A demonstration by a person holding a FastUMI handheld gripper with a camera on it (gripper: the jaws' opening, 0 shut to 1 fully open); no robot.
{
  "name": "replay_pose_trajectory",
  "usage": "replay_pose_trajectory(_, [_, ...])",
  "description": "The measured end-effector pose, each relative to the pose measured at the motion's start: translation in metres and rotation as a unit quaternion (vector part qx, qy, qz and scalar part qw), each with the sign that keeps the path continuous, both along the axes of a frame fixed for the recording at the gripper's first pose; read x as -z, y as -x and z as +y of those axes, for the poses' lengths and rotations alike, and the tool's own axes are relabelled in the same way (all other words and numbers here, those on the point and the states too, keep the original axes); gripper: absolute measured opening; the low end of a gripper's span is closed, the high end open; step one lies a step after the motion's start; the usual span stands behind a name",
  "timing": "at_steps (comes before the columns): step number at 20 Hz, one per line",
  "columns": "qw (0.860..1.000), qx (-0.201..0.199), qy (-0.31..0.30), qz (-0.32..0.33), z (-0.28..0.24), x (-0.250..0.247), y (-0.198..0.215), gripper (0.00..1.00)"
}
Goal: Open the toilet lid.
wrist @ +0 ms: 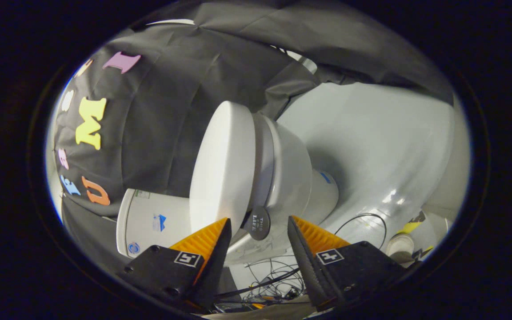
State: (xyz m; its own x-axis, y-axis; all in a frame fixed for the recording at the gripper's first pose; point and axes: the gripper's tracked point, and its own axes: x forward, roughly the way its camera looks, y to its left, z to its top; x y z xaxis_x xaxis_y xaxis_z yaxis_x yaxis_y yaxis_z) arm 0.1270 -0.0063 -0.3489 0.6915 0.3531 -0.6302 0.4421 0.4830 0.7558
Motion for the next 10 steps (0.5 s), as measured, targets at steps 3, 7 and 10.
replay_pose_trajectory(3, [0.999,0.013,-0.036,0.002,-0.002,-0.001,-0.004,0.71])
replay_pose_trajectory(7, [0.998,0.001,-0.06,0.007,0.011,0.001,-0.009,0.57])
replay_pose_trajectory(10, [0.997,0.015,-0.064,0.032,0.01,0.009,-0.015,0.4])
